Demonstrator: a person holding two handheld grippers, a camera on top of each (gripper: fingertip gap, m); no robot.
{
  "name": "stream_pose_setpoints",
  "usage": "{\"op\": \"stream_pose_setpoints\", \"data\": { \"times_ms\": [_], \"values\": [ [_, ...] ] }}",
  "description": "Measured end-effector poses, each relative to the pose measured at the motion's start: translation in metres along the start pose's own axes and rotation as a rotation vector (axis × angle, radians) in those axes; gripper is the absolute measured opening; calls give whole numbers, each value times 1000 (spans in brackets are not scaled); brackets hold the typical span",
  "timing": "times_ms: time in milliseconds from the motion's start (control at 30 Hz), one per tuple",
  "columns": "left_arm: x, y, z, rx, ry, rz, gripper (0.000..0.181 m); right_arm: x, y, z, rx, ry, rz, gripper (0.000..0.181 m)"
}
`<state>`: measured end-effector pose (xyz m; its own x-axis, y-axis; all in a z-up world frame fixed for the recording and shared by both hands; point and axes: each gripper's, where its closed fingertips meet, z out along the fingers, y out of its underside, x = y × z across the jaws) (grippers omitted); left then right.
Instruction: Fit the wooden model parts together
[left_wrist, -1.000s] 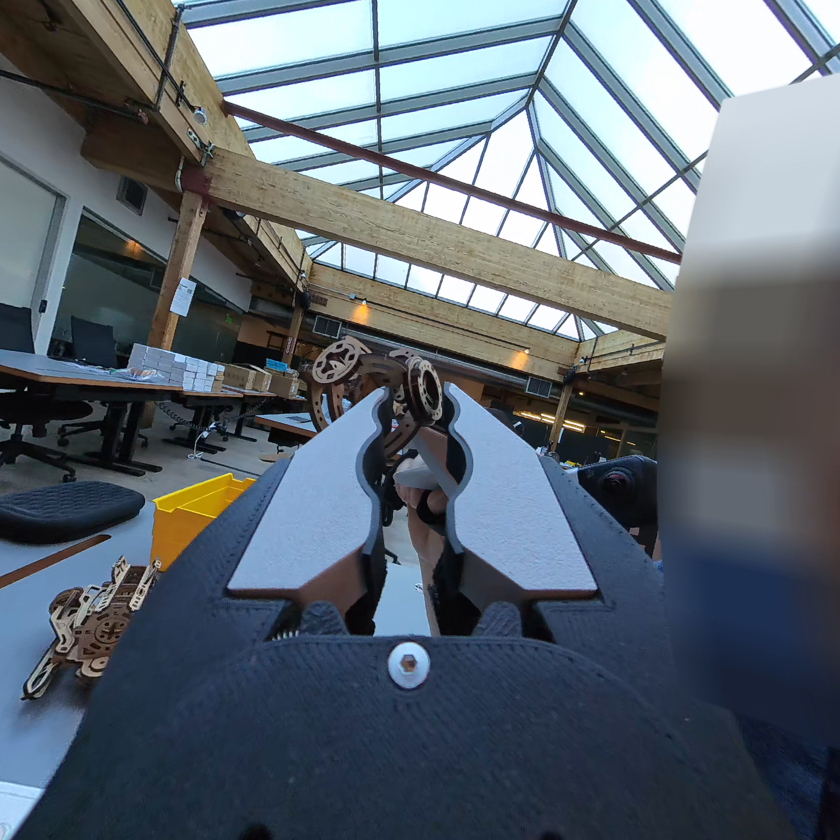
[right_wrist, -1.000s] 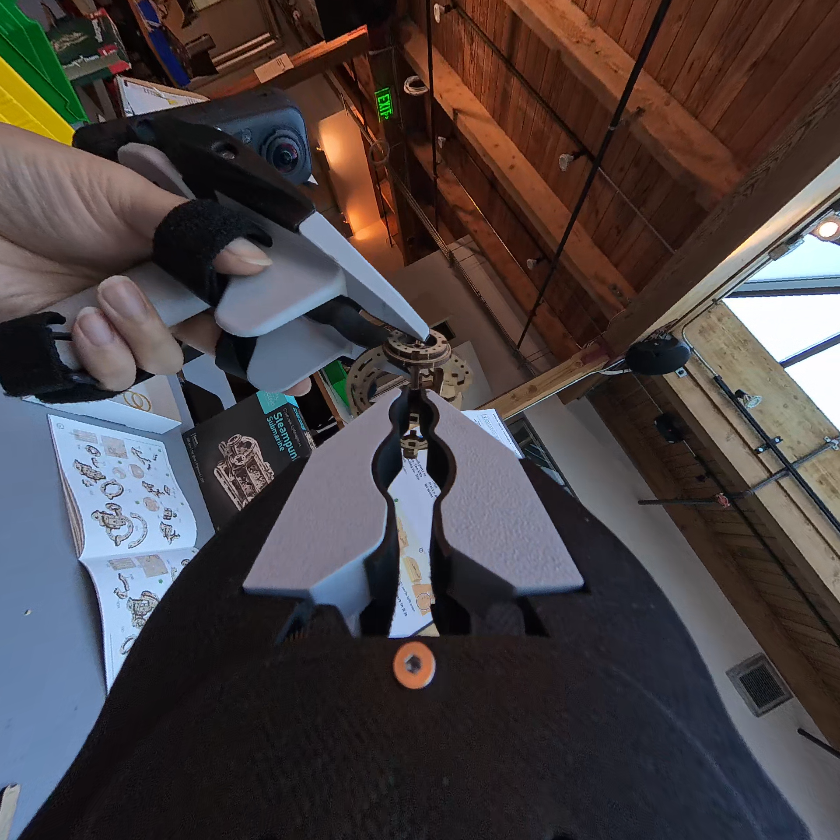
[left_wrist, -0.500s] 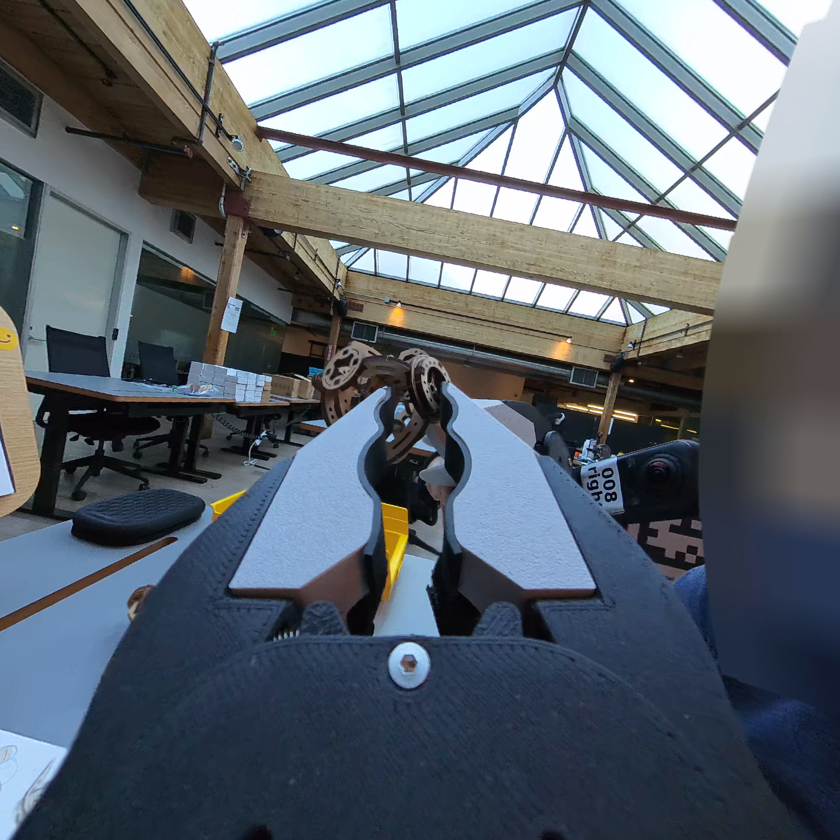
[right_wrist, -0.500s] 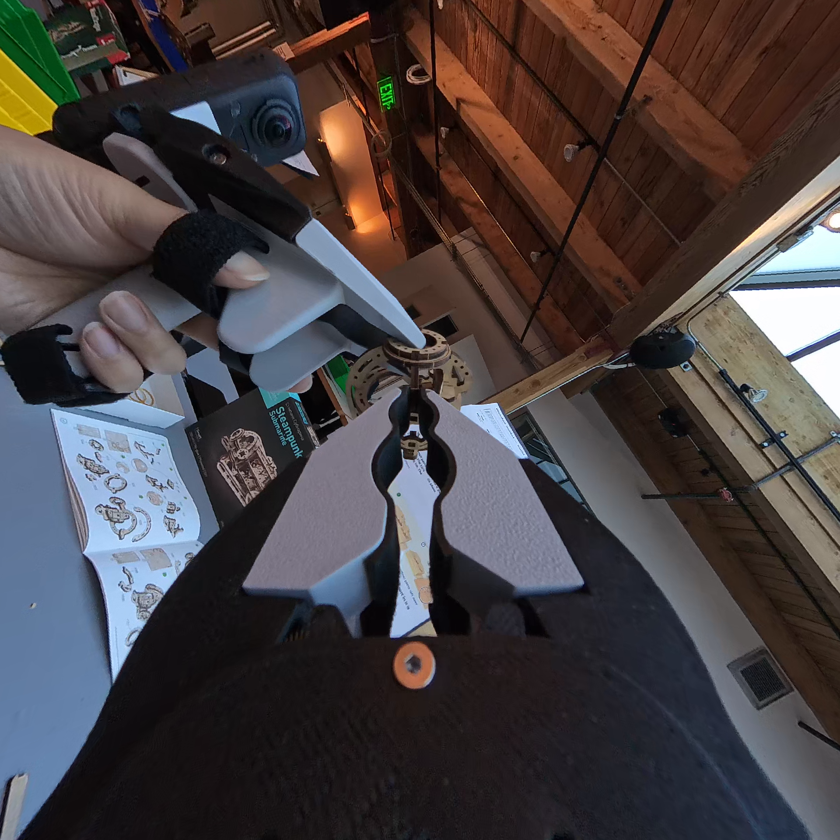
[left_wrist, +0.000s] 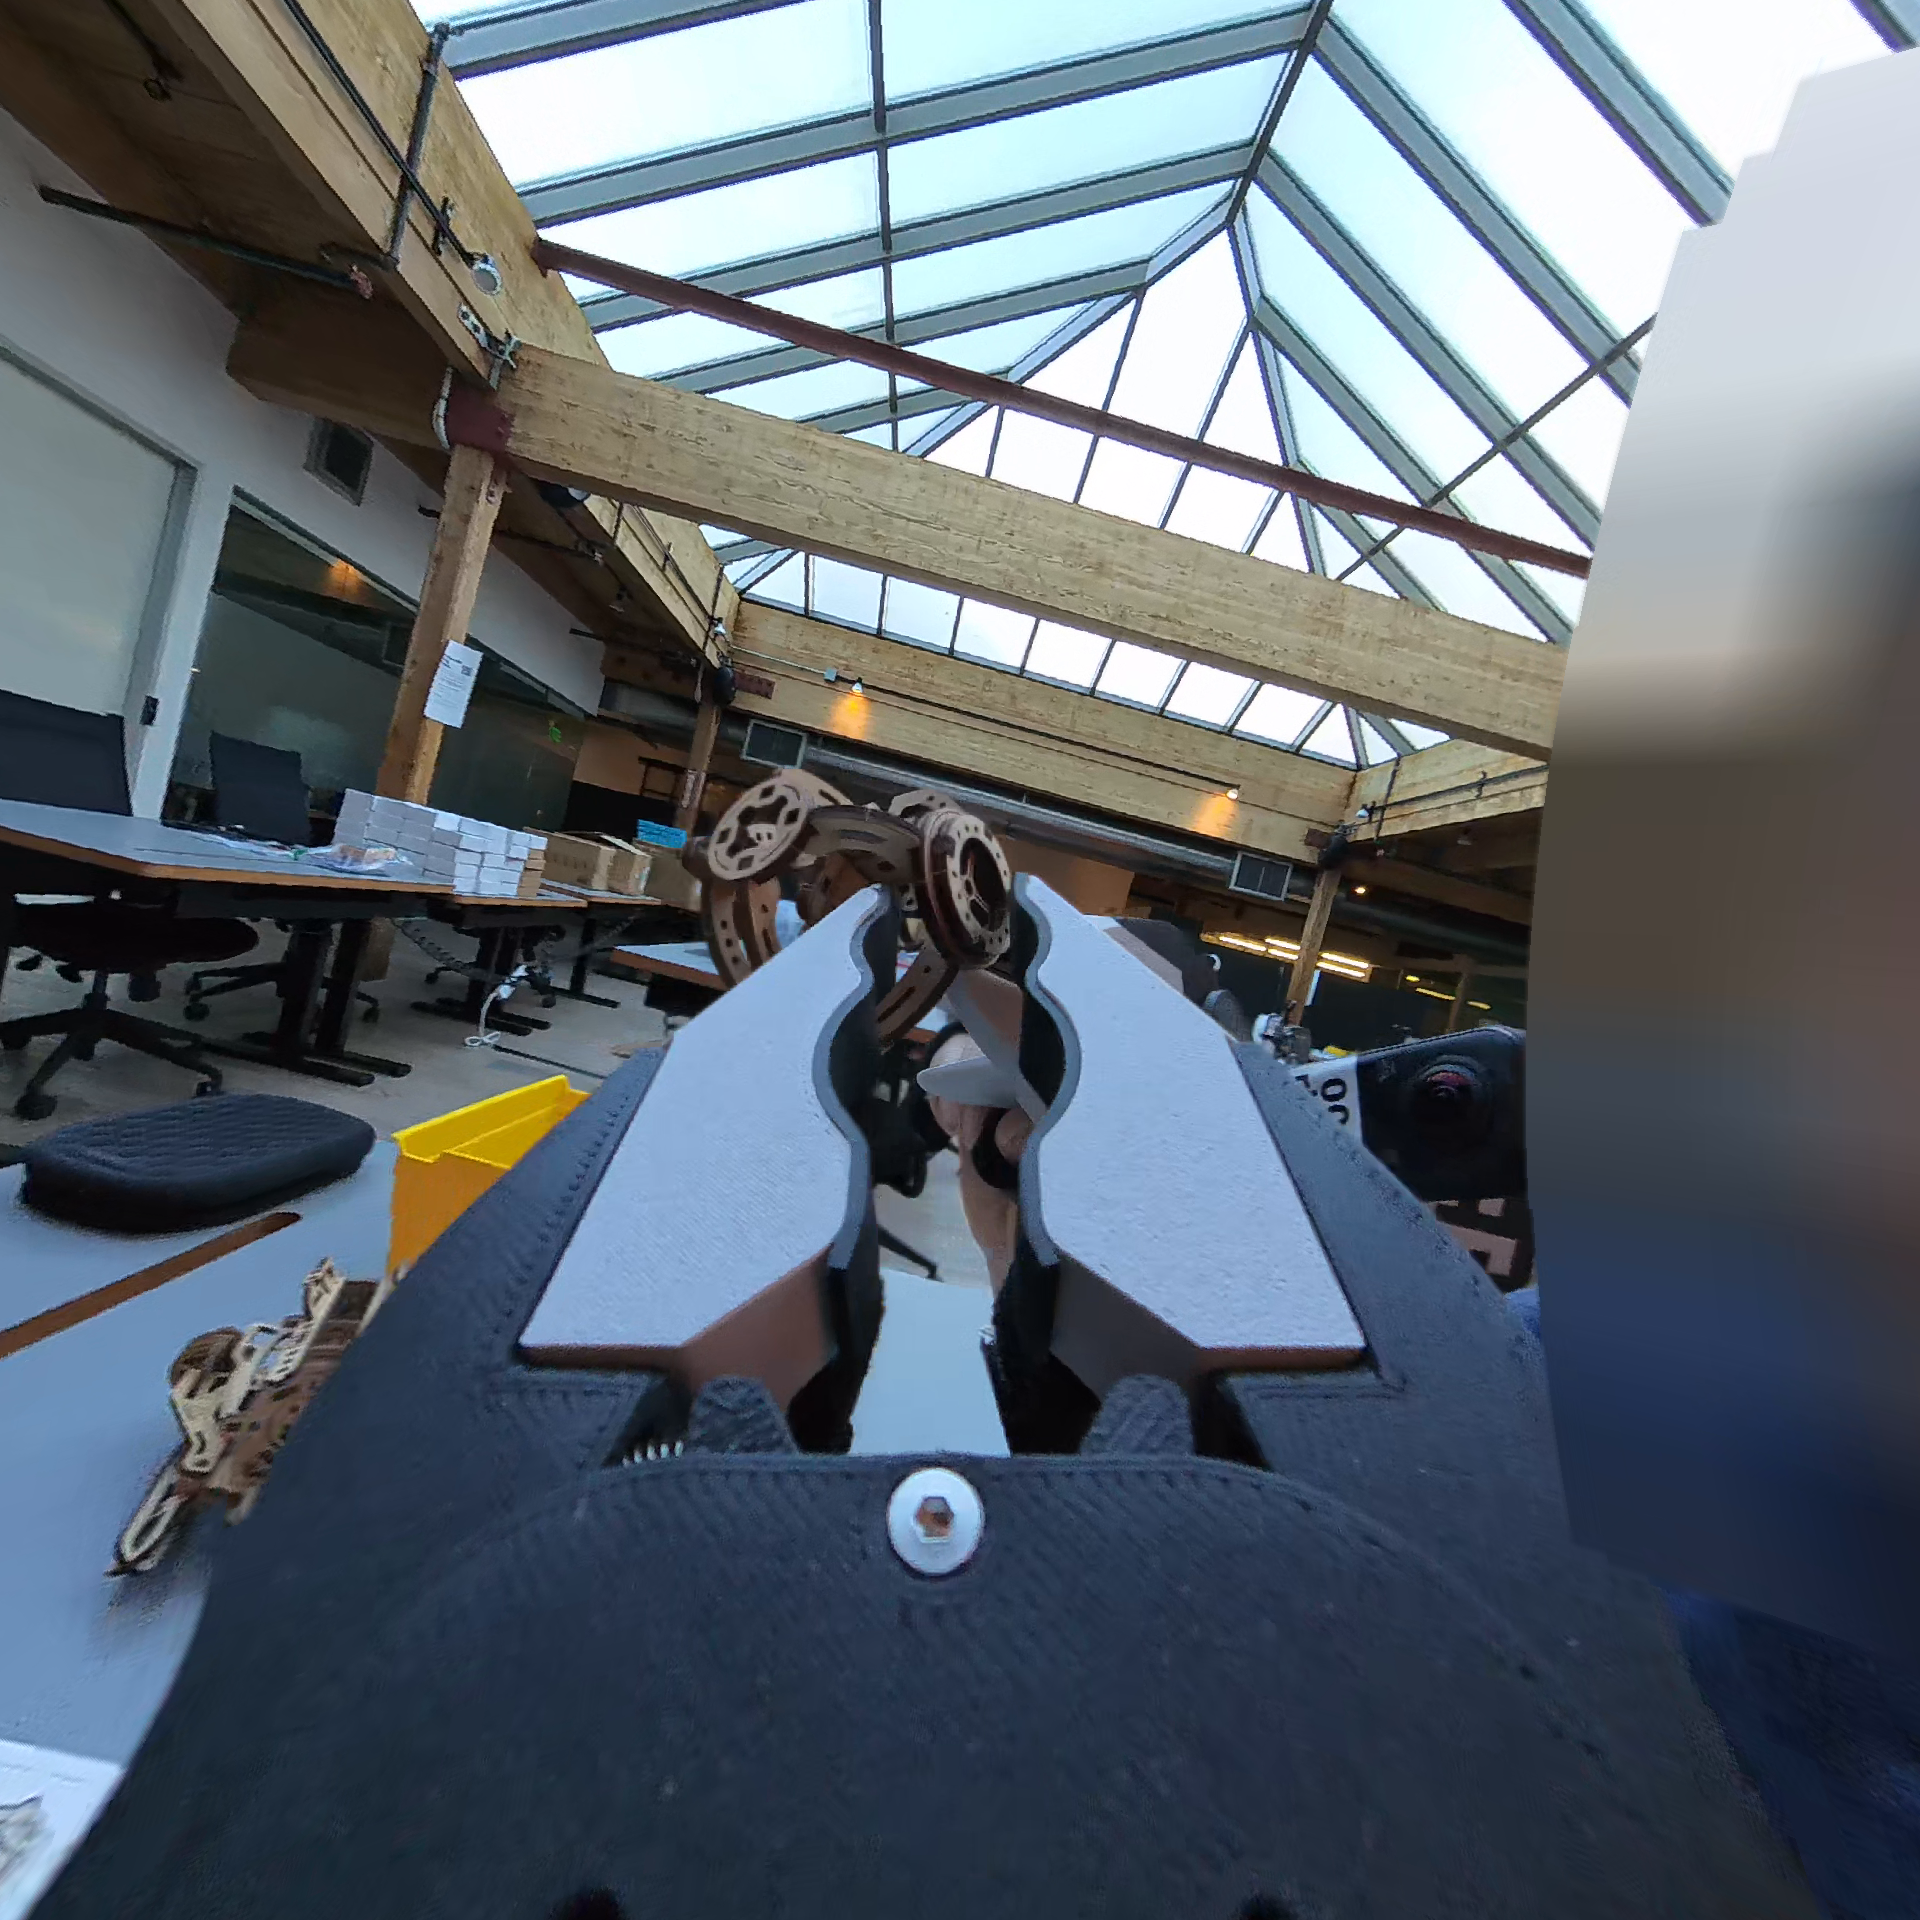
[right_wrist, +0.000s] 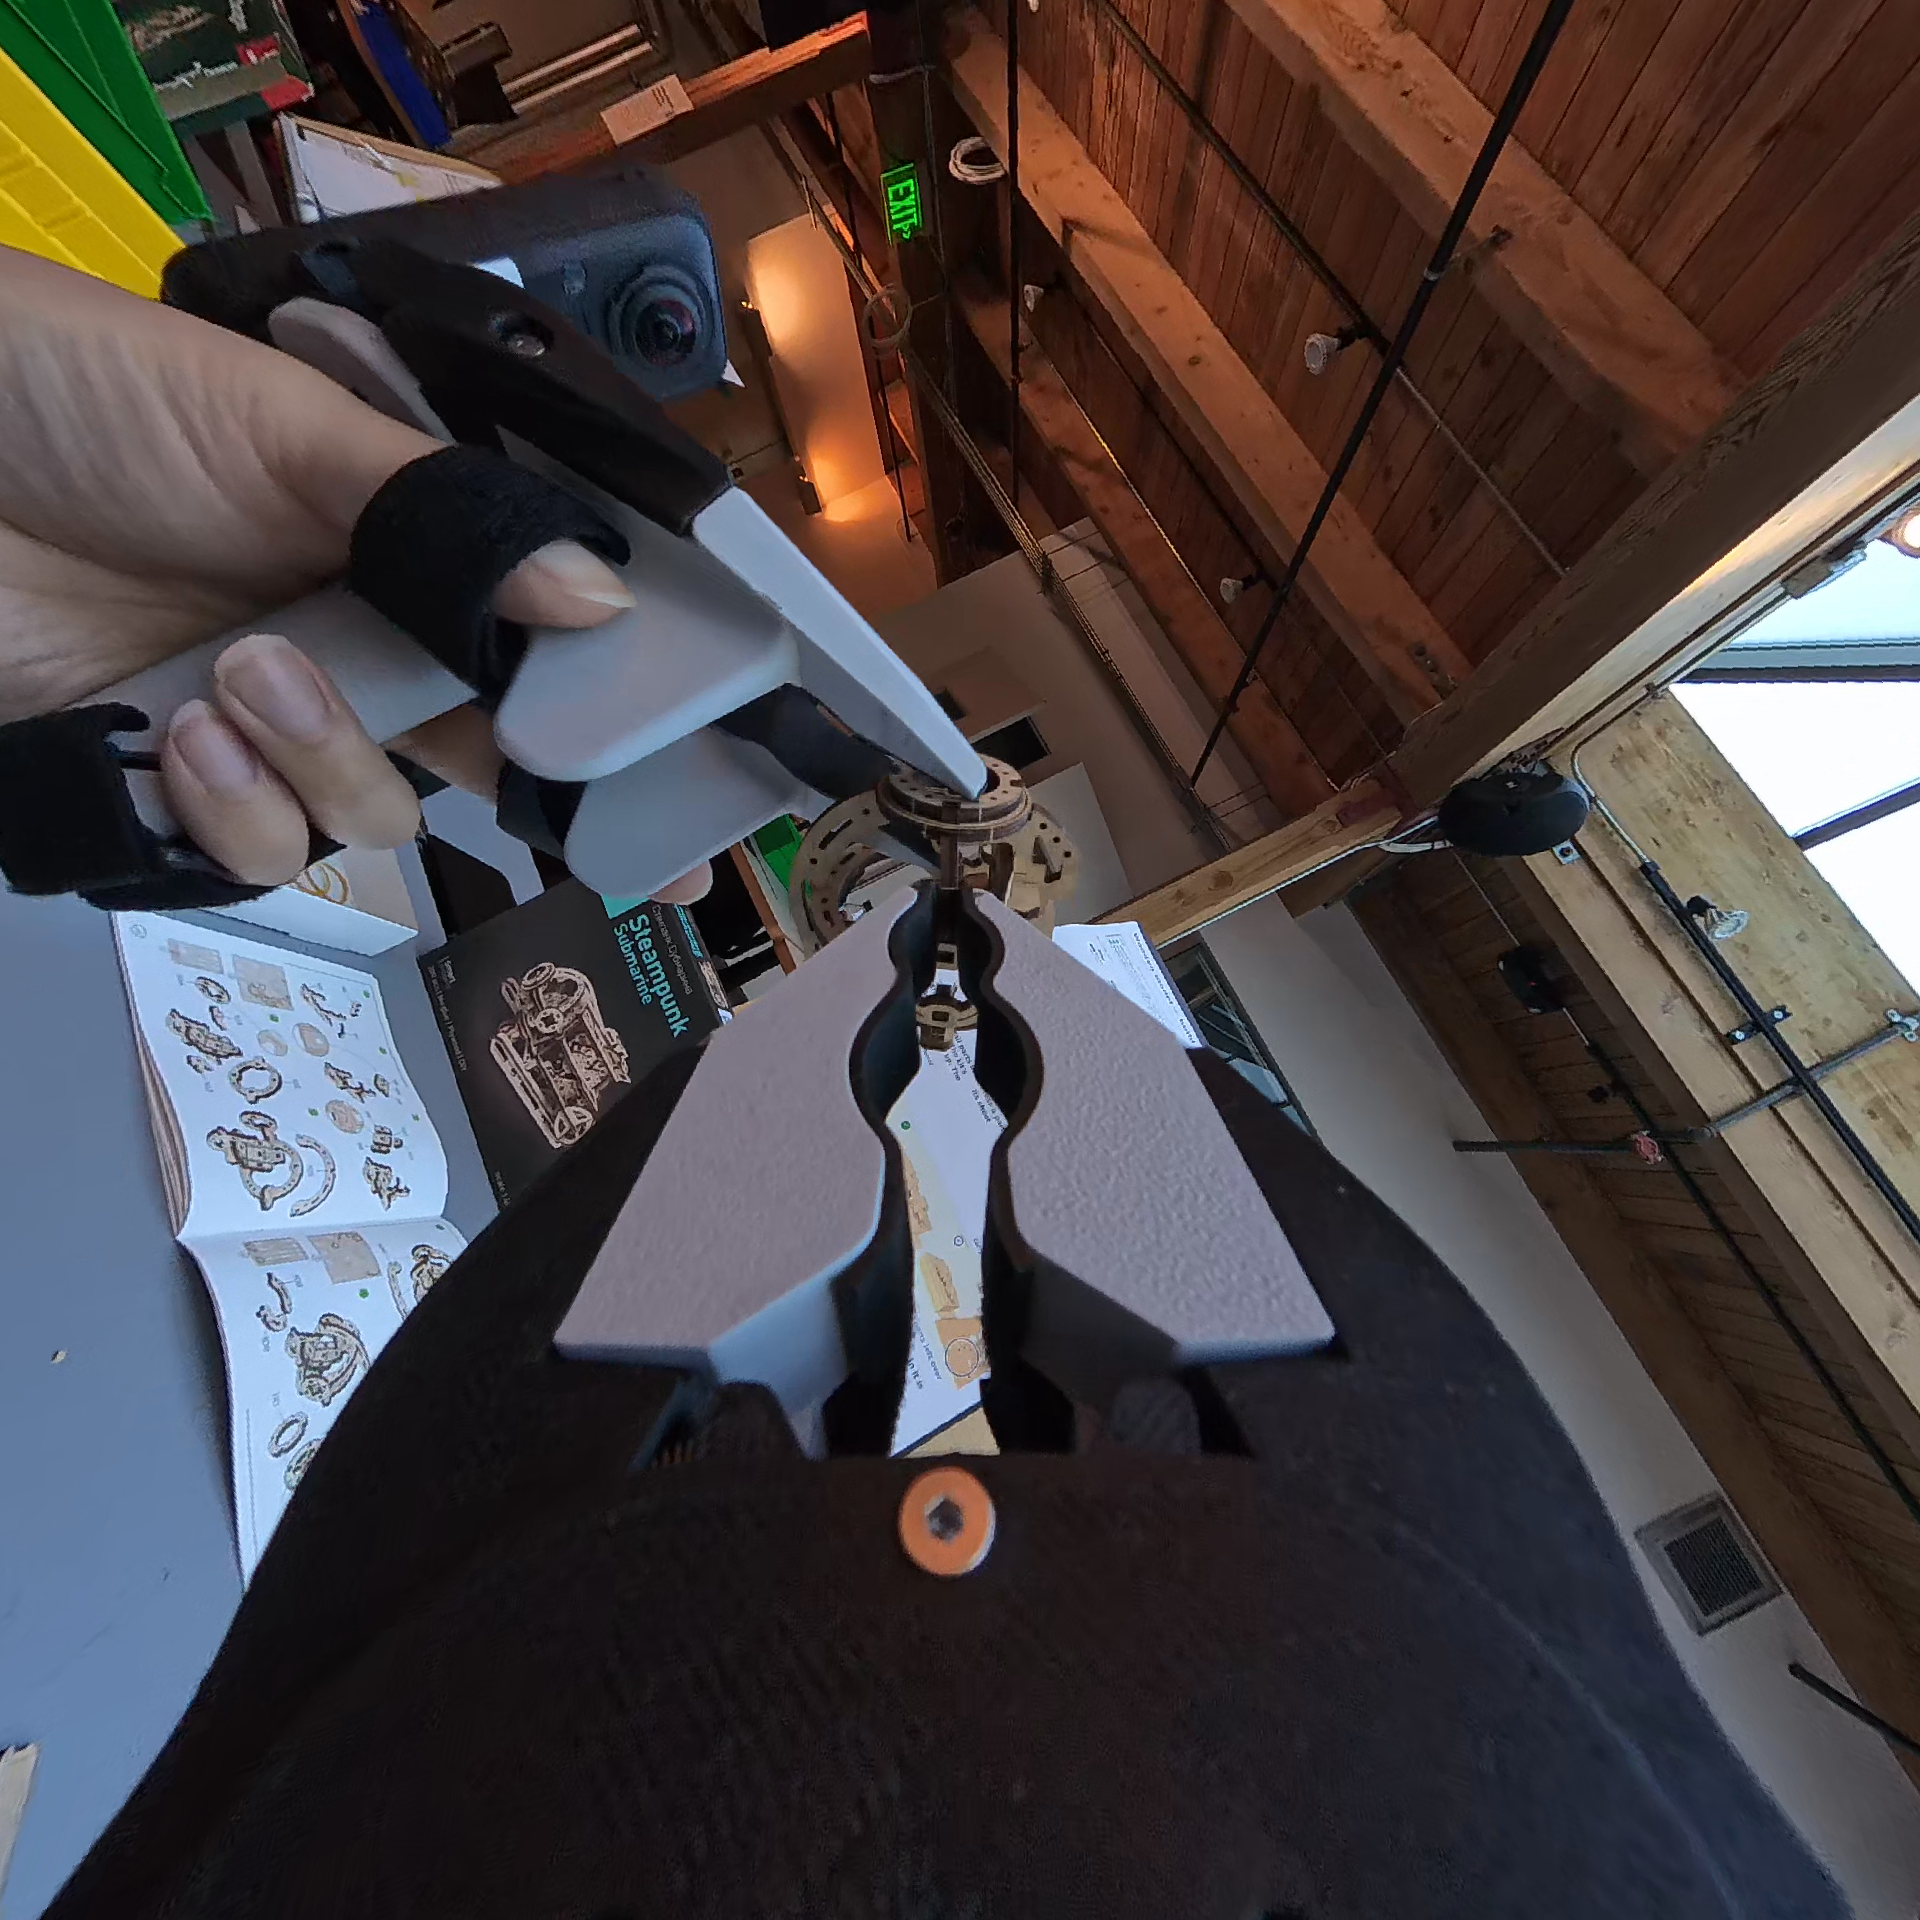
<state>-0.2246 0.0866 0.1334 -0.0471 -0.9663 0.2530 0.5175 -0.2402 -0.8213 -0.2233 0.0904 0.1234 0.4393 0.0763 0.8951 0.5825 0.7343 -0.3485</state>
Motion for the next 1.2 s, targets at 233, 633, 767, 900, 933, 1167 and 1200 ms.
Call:
{"op": "stream_pose_setpoints", "data": {
  "times_ms": [233,633,767,900,933,1167,1200],
  "values": [
    [-1,0,0,8,9,-33,18,-1,0,0,-3,7,-25,0],
    [-1,3,0,-9,-9,112,17,-3,0,-1,10,-6,52,1],
    [-2,3,0,1,-10,115,17,-2,0,0,2,2,50,0],
    [5,-2,-1,20,25,170,17,0,-6,-1,49,22,33,1],
    [6,-3,-2,29,33,193,17,-1,-7,0,47,18,25,2],
    [17,-15,-17,112,132,372,13,26,-29,-20,223,-14,286,7],
    [20,-15,-19,107,150,385,12,28,-29,-21,245,-60,384,11]
  ]
}}
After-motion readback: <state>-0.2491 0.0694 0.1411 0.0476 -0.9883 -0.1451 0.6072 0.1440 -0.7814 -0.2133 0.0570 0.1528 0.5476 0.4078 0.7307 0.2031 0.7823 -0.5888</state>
